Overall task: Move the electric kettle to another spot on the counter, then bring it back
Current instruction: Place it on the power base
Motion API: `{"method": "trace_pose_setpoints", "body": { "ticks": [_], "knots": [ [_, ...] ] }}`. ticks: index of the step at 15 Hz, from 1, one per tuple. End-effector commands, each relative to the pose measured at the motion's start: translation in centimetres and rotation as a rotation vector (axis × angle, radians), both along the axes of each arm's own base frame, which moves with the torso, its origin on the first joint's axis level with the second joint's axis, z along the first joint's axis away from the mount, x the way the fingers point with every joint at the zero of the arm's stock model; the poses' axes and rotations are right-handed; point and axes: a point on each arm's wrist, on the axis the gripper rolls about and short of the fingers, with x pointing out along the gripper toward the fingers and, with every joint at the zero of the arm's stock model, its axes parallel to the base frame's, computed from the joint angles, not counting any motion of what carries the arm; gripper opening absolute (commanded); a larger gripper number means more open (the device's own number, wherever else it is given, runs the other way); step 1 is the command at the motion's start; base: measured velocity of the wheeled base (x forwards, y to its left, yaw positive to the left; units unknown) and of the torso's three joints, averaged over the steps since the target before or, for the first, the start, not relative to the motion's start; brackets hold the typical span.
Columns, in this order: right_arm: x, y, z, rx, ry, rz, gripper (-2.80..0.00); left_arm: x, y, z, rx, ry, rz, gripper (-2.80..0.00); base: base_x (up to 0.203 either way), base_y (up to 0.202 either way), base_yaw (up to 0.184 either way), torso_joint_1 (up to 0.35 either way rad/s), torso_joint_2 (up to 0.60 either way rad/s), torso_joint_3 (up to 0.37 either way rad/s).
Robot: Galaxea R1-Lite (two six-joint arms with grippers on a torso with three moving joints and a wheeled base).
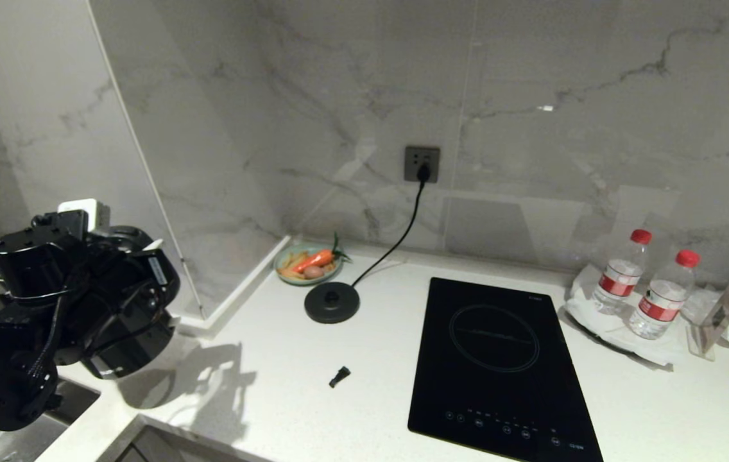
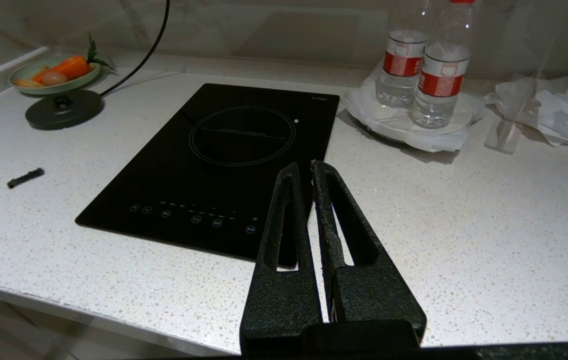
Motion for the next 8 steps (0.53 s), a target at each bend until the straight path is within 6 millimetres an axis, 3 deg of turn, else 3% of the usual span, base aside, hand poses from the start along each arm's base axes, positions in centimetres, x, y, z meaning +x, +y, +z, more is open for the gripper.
{"method": "trace_pose_setpoints", "body": {
  "ticks": [1,8],
  "knots": [
    [0.0,0.0,0.0,-0.001,0.0,0.0,-2.8,-1.0,-0.4,-0.1,0.006,0.006,-0.017,-2.8,0.0,0.0,0.0,0.0,0.0,0.0],
    [0.0,0.0,0.0,-0.001,0.0,0.0,-2.8,-4.9,-2.4,0.2,0.009,0.017,-0.105,-2.8,0.0,0.0,0.0,0.0,0.0,0.0]
  ]
}}
